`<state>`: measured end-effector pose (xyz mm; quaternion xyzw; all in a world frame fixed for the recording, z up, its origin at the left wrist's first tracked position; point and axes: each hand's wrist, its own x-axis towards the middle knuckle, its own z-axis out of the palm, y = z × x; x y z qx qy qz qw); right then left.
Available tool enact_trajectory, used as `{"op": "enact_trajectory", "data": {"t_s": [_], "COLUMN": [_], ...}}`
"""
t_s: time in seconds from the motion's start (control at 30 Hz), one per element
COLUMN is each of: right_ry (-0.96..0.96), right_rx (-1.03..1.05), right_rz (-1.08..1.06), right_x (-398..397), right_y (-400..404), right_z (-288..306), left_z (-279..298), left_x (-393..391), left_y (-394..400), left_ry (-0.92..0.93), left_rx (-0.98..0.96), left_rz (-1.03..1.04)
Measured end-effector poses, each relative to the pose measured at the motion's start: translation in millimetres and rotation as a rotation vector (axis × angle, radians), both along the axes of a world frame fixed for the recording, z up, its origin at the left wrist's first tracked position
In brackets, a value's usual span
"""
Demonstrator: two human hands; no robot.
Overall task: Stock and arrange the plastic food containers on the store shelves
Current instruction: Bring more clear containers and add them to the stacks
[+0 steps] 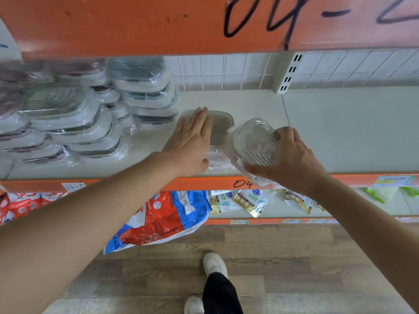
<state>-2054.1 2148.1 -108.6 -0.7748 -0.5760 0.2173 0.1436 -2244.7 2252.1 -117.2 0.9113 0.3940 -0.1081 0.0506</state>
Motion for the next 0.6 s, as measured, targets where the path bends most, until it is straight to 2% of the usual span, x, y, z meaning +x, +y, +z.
{"op": "enact_trajectory", "data": {"t_s": [0.13,0.27,0.47,0.6], "right_ry": [-0.023,-0.015,-0.007,-0.005], "right_rx": [-0.027,-0.071,0.004,-0.022], "right_rz": [-0.024,-0.042,-0.026,0.11], "right_x": [12.9,15.4,-1.7,-27.5], "right_y": [-19.1,-28.6,-32.0,-30.8], "right_z": [-13.1,-17.2,-4.7,8.4], "left_z": [0.6,3.9,8.1,9.0], "left_x": [10.8,7.4,-23.5,-68.8], "left_y": [5.3,6.0,-6.2,-20.1], "left_ry": [0.052,-0.007,-0.152,-0.121], "left_rx": [0.113,0.201,0.194,0.178], "left_rz": [-0.047,-0.089,0.056,0.07]}}
